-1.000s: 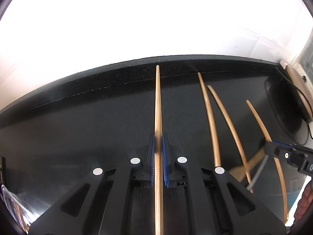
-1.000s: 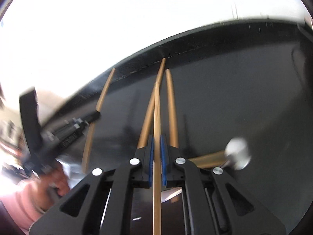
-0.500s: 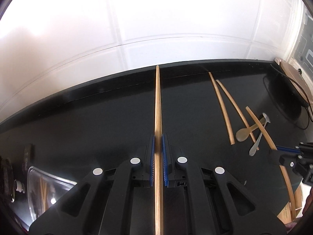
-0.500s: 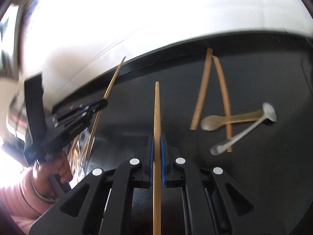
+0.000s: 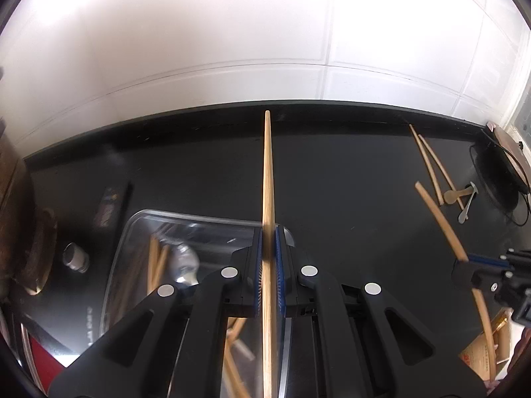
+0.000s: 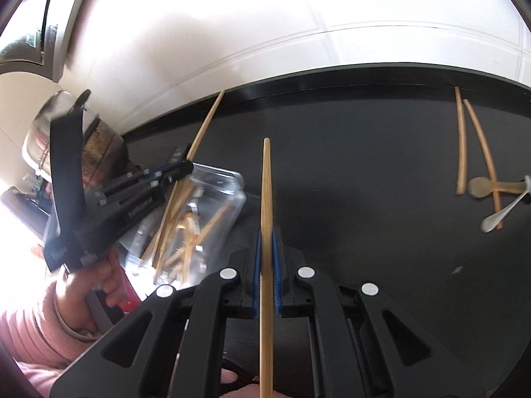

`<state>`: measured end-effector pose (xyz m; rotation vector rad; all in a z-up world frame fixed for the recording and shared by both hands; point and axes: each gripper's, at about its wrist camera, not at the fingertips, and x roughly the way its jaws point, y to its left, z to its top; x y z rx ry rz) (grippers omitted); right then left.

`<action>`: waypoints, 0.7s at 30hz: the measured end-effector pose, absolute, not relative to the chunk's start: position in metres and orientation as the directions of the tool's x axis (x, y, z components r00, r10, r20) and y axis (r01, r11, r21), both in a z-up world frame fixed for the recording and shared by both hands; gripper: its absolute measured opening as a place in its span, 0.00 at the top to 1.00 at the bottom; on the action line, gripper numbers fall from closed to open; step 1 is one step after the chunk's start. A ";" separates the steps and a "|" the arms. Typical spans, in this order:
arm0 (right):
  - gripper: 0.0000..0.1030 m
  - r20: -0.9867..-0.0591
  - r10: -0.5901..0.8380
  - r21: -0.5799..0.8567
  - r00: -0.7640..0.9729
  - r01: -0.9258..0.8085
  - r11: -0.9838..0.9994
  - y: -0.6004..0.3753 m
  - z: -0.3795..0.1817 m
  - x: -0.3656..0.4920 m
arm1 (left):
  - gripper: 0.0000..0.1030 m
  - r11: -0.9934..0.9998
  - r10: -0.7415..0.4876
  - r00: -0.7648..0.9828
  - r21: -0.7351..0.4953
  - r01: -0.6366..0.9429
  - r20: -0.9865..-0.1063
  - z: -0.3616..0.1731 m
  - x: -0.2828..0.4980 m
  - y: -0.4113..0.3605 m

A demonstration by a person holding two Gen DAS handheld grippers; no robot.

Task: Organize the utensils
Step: 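Carry both chopsticks over the clear container, then open both tools to drop the chopsticks and move back to the counter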

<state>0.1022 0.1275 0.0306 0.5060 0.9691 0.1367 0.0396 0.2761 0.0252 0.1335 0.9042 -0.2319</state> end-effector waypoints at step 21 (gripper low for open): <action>0.93 -0.737 0.377 0.504 0.562 0.085 0.859 0.256 0.025 0.130 | 0.94 0.987 -0.134 0.542 -0.061 0.151 -0.830 0.005 0.014 0.418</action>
